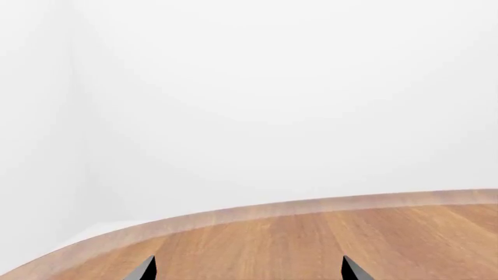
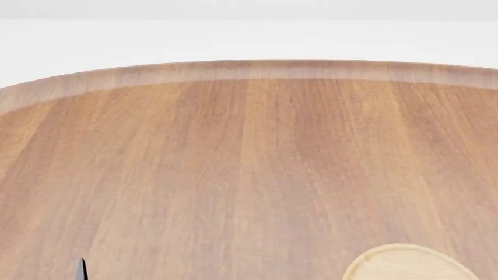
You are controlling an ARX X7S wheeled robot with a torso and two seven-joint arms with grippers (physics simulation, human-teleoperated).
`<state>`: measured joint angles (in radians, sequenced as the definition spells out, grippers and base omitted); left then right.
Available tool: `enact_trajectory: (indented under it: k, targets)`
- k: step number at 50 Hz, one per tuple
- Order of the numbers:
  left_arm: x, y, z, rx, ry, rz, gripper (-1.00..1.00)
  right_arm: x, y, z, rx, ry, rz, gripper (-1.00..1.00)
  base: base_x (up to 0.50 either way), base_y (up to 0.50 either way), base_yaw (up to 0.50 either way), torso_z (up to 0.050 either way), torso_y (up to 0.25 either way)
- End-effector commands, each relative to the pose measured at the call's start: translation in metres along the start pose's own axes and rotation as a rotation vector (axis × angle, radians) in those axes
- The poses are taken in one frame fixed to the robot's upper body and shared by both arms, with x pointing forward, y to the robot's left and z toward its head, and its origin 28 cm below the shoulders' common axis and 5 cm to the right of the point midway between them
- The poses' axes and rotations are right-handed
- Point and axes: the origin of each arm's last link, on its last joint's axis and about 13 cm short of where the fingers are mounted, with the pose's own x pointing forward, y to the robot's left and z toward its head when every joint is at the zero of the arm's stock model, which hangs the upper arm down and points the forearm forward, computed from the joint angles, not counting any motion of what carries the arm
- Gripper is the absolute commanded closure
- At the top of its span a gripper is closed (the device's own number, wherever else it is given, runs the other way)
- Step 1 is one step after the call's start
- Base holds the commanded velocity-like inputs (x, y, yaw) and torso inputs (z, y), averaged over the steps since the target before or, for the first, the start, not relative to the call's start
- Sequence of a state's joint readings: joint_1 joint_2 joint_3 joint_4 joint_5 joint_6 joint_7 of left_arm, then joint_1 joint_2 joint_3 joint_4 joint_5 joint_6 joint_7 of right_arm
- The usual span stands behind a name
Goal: Put the chocolate pudding to the left of the plate.
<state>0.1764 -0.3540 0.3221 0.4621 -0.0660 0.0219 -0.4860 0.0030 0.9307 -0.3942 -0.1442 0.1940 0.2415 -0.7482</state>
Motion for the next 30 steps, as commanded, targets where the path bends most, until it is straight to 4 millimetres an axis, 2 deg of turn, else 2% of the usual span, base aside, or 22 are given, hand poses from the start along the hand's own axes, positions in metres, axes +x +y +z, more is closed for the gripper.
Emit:
enact_trajectory:
  k: [1, 30]
  targets:
    - [0.000, 0.000, -0.001, 0.001, 0.001, -0.001, -1.00, 0.006, -0.002, -0.009, 0.026, -0.004, -0.002, -1.00, 0.00, 0.00, 0.00, 0.000, 0.000]
    - [-0.001, -0.002, -0.002, 0.006, 0.003, -0.008, -1.00, 0.010, -0.001, -0.026, 0.084, 0.002, -0.014, -1.00, 0.00, 0.00, 0.00, 0.000, 0.000]
